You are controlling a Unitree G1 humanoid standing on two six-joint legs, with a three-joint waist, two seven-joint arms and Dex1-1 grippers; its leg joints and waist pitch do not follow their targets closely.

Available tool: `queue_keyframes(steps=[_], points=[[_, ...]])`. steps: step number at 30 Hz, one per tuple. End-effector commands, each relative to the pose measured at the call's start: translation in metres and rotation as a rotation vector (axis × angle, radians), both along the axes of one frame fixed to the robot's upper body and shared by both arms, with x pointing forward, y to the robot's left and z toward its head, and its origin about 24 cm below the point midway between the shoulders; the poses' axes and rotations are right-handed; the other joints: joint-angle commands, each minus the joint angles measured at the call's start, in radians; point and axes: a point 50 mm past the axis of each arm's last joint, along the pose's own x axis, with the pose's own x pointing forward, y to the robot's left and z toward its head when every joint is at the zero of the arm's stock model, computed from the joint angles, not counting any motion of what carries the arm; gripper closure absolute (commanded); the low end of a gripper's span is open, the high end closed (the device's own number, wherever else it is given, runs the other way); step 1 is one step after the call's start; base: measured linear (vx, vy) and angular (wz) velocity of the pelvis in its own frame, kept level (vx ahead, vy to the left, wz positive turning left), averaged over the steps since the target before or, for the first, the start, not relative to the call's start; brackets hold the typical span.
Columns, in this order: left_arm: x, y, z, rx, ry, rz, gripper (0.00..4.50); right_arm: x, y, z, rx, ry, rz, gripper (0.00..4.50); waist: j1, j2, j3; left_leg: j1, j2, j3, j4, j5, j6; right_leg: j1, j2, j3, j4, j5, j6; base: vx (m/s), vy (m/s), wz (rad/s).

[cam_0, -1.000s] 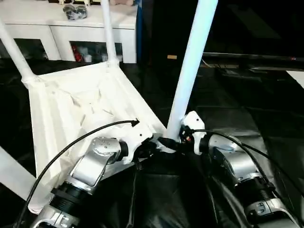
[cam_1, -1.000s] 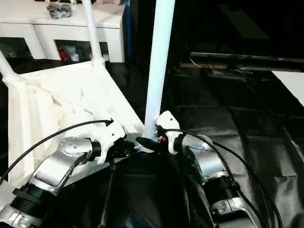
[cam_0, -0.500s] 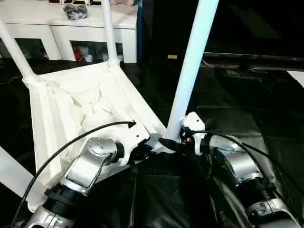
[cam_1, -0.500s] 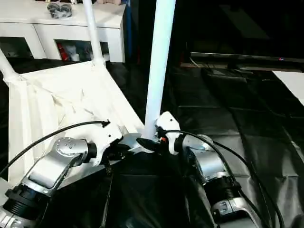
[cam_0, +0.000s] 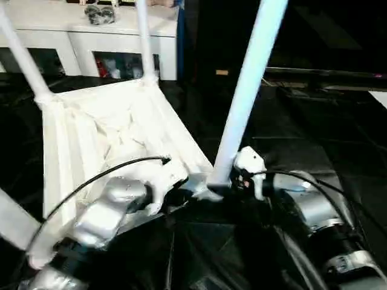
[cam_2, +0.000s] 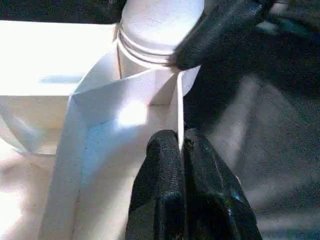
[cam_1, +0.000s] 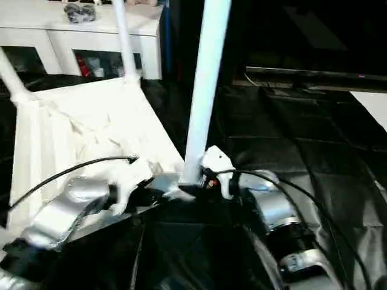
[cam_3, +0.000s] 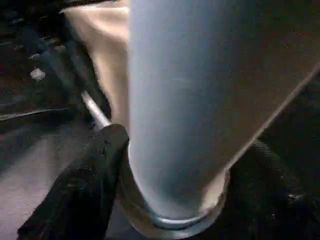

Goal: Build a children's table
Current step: Rotate leg to tighten

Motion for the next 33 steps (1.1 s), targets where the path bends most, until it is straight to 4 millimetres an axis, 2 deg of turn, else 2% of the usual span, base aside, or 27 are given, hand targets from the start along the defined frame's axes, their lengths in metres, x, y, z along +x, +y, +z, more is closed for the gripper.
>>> queue_keyframes(steps=[1,3,4,10,14,18,21,23,25,27,28,29,30,31,32,33], points=[[-0.013,-0.014,0.006,-0.095,0.032,-0.157,4.47,0.001,-0.007,0.006,-0.004,0.015,0.034,1.23,0.002,0.001,-0.054,0.0,0.033,-0.006,-0.065,-0.217,0.058,0.048,-0.066,0.054,-0.06,-0.227,-0.212,0.0,0.0,0.0],[-0.014,-0.013,0.005,-0.085,0.034,-0.168,4.47,-0.002,-0.008,0.006,-0.001,0.027,0.062,1.23,0.008,0.004,-0.054,0.007,0.036,-0.005,-0.064,-0.219,0.06,0.044,-0.066,0.055,-0.059,-0.224,-0.219,0.0,0.0,0.0],[-0.015,-0.011,0.004,-0.074,0.037,-0.181,4.5,-0.005,-0.008,0.006,0.003,0.042,0.094,1.52,0.011,0.004,-0.053,0.006,0.035,-0.004,-0.064,-0.218,0.057,0.045,-0.066,0.056,-0.059,-0.225,-0.221,0.0,0.0,0.0],[-0.017,-0.002,0.003,-0.063,0.049,-0.221,4.5,-0.011,-0.009,0.007,0.014,0.082,0.174,1.8,0.028,0.004,-0.055,0.008,0.036,-0.003,-0.064,-0.216,0.045,0.045,-0.068,0.057,-0.056,-0.229,-0.214,0.0,0.0,0.0],[-0.018,0.004,0.003,-0.056,0.062,-0.244,4.5,-0.015,-0.006,0.005,0.018,0.097,0.217,1.83,0.03,0.004,-0.054,0.006,0.035,-0.004,-0.065,-0.219,0.04,0.045,-0.068,0.056,-0.057,-0.242,-0.208,0.0,0.0,0.0],[-0.017,0.006,0.003,-0.053,0.066,-0.249,4.5,-0.016,-0.004,0.004,0.021,0.105,0.231,1.84,0.032,0.004,-0.05,0.008,0.035,-0.004,-0.066,-0.249,0.03,0.041,-0.069,0.058,-0.063,-0.303,-0.193,0.0,0.0,0.0],[-0.011,0.006,0.0,-0.029,0.029,-0.183,4.5,-0.02,0.002,0.0,0.038,0.112,0.228,1.84,0.033,0.003,-0.05,0.01,0.035,-0.005,-0.067,-0.263,0.023,0.038,-0.07,0.059,-0.066,-0.336,-0.178,0.0,0.0,0.0],[-0.002,0.001,-0.001,-0.042,-0.016,-0.072,4.5,-0.018,0.008,-0.006,0.045,0.086,0.144,1.84,0.032,0.002,-0.047,0.011,0.035,-0.006,-0.069,-0.276,0.014,0.036,-0.07,0.059,-0.07,-0.358,-0.169,0.0,0.0,0.0],[0.002,-0.002,0.0,-0.045,-0.034,-0.035,4.5,-0.015,0.011,-0.009,0.048,0.068,0.088,1.84,0.028,-0.003,-0.048,0.006,0.034,-0.009,-0.07,-0.282,0.007,0.041,-0.07,0.058,-0.068,-0.384,-0.159,0.0,0.0,0.0],[0.009,-0.007,0.001,-0.049,-0.065,0.032,4.5,-0.006,0.016,-0.015,0.047,0.057,-0.064,1.84,0.022,-0.004,-0.044,0.005,0.029,-0.009,-0.069,-0.294,0.002,0.038,-0.073,0.056,-0.078,-0.454,-0.135,0.0,0.0,0.0],[0.013,-0.014,0.002,-0.052,-0.083,0.083,4.5,0.0,0.022,-0.02,0.048,0.045,-0.174,1.84,0.02,-0.004,-0.046,0.001,0.028,-0.011,-0.07,-0.289,0.0,0.042,-0.074,0.055,-0.077,-0.468,-0.125,0.0,0.0,0.0],[0.015,-0.019,0.001,-0.054,-0.089,0.107,4.5,0.002,0.027,-0.023,0.056,0.056,-0.23,1.84,0.011,-0.003,-0.042,-0.001,0.025,-0.012,-0.071,-0.294,-0.005,0.039,-0.073,0.051,-0.084,-0.514,-0.107,0.0,0.0,0.0],[0.015,-0.02,0.001,-0.054,-0.09,0.109,4.5,0.002,0.028,-0.023,0.056,0.057,-0.235,1.85,0.006,-0.003,-0.044,0.001,0.023,-0.016,-0.069,-0.308,-0.012,0.039,-0.076,0.047,-0.09,-0.556,-0.088,0.0,0.0,0.0],[0.016,-0.024,0.001,-0.054,-0.093,0.123,4.5,0.003,0.032,-0.025,0.062,0.067,-0.266,1.85,0.004,-0.004,-0.046,0.0,0.022,-0.017,-0.069,-0.305,-0.012,0.041,-0.077,0.045,-0.091,-0.559,-0.081,0.0,0.0,0.0],[0.017,-0.037,0.0,-0.065,-0.091,0.147,4.5,0.005,0.047,-0.027,0.069,0.054,-0.343,1.85,-0.002,0.0,-0.046,0.001,0.023,-0.015,-0.068,-0.302,-0.006,0.034,-0.074,0.048,-0.093,-0.538,-0.084,0.0,0.0,0.0],[0.017,-0.04,0.0,-0.068,-0.09,0.151,4.5,0.005,0.052,-0.027,0.073,0.051,-0.362,1.85,-0.003,0.0,-0.045,0.003,0.023,-0.015,-0.068,-0.307,-0.006,0.031,-0.074,0.048,-0.095,-0.54,-0.085,0.0,0.0,0.0]])
